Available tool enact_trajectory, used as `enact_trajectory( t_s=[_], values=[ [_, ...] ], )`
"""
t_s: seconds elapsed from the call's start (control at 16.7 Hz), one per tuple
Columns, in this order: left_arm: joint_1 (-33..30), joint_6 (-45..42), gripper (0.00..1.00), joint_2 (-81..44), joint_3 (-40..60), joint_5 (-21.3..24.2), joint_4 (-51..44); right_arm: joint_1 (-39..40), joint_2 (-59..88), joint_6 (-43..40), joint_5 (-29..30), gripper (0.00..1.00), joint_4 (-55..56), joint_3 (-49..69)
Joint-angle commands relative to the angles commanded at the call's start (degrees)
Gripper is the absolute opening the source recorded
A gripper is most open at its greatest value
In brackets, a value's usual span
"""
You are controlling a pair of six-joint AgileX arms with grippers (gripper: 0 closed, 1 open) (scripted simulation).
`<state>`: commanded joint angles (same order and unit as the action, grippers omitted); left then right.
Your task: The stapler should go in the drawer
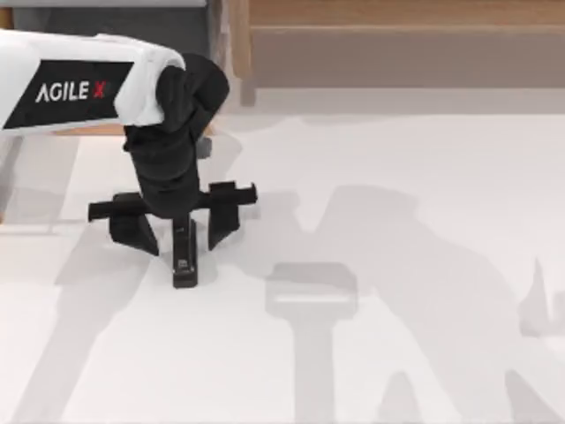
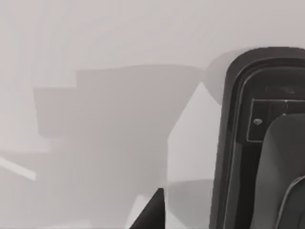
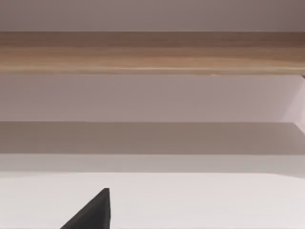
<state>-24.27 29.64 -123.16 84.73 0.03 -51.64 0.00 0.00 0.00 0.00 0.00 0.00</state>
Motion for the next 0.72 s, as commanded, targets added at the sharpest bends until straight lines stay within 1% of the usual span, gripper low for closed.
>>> enact_trajectory(
  t_s=[0.36,0.42,0.72],
  values=[
    [0.0,0.0,0.02,0.0,0.0,0.0,0.0,0.0,0.0,0.0,0.0,1.0,0.0,0.0],
    [0.0,0.0,0.0,0.0,0.0,0.0,0.0,0.0,0.0,0.0,0.0,1.0,0.0,0.0],
    [0.0,0.0,0.0,0.0,0.0,0.0,0.0,0.0,0.0,0.0,0.0,1.0,0.0,0.0]
  ],
)
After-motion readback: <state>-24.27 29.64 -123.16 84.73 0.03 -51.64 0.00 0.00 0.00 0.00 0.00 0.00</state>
